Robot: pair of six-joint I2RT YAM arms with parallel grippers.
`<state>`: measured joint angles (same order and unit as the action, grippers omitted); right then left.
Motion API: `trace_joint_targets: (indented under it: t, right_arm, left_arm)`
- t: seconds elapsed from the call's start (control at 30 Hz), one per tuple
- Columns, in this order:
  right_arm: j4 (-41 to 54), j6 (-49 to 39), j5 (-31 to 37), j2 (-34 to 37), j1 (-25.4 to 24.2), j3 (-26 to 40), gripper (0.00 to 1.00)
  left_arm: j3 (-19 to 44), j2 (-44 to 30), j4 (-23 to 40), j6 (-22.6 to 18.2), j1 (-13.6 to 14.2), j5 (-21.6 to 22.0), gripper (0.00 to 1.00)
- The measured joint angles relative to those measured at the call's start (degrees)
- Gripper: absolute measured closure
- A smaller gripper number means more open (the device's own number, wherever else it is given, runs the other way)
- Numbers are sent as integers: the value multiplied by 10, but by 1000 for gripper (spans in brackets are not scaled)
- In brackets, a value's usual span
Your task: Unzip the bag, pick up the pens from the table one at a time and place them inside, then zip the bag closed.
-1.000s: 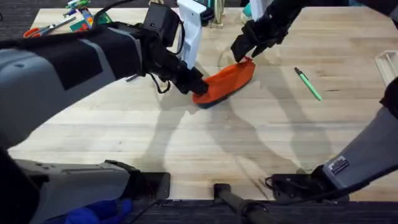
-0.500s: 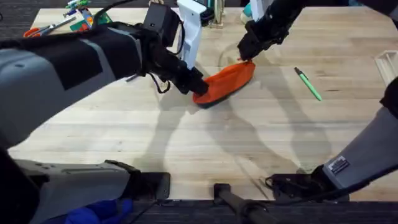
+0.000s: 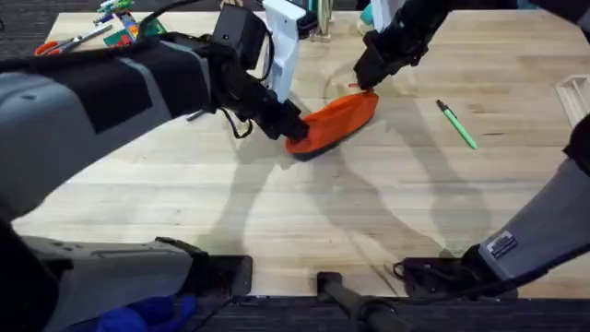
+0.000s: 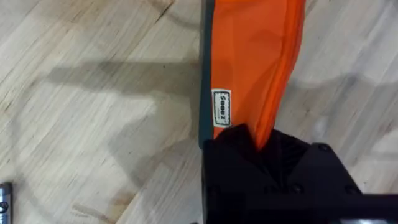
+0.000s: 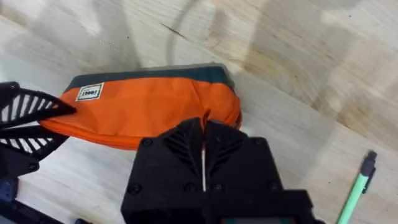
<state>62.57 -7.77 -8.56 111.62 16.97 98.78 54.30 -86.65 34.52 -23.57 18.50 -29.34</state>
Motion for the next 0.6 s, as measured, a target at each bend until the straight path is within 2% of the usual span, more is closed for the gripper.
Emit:
trace_joint_targets:
  t: [0.37,0.6]
  right_arm:
    - [2,0,-5,0,0,2,970]
    - [34,-2,-23,0,0,26,971]
  left_arm:
    - [0,0,0,0,0,0,959]
    - [0,0,2,0,0,0,959]
